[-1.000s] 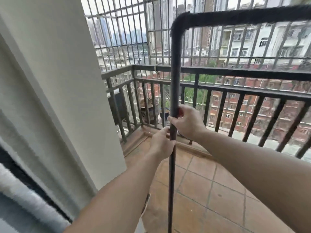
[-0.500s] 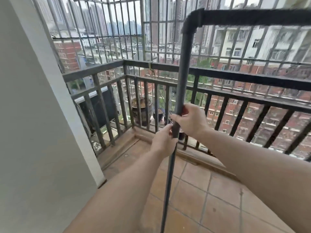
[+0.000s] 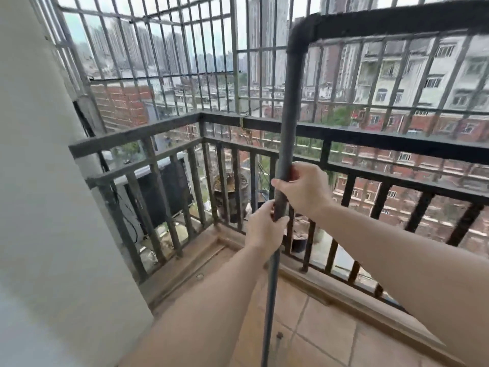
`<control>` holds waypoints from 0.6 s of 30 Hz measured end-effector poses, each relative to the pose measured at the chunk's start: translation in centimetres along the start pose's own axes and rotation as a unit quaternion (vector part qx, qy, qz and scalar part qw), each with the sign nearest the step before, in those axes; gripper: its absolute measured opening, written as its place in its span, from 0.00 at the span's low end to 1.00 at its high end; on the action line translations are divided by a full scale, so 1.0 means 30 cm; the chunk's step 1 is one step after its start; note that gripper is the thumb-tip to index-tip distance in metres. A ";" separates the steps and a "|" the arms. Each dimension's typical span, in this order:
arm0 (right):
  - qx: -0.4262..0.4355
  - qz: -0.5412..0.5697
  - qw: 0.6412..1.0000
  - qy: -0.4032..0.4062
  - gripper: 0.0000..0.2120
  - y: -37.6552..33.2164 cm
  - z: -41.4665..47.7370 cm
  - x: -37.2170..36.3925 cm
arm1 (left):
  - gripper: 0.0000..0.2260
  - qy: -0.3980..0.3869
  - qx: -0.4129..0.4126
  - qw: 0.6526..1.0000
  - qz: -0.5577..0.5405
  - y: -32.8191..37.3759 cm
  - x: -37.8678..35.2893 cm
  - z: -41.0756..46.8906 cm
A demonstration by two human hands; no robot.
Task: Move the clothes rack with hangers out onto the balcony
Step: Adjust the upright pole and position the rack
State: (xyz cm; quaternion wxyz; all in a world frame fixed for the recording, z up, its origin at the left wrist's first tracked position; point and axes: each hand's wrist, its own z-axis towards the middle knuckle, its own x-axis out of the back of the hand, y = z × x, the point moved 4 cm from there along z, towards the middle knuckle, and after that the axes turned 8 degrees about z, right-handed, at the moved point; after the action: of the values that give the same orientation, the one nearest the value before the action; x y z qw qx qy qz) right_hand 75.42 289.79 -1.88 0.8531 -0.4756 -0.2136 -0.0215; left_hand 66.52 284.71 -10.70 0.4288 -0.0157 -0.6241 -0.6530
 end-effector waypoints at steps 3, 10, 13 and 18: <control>0.004 -0.006 1.000 0.006 0.06 0.094 0.117 0.002 | 0.10 -0.013 0.010 1.000 0.004 -0.003 -0.077 0.132; -0.002 -0.006 1.000 0.001 0.05 0.269 0.327 -0.058 | 0.08 -0.023 0.030 0.999 -0.005 -0.065 -0.194 0.385; -0.018 0.010 1.000 0.002 0.06 0.323 0.420 -0.104 | 0.09 -0.037 0.027 0.999 0.001 -0.097 -0.225 0.503; -0.029 -0.006 0.999 0.028 0.03 0.383 0.598 -0.188 | 0.12 -0.060 -0.007 0.998 -0.007 -0.146 -0.229 0.721</control>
State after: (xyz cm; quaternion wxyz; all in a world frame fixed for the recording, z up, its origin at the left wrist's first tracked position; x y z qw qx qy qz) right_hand 66.88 309.85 -5.07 0.8444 -0.4981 -0.1920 -0.0459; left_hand 57.19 305.70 -13.26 0.3862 -0.0533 -0.6445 -0.6578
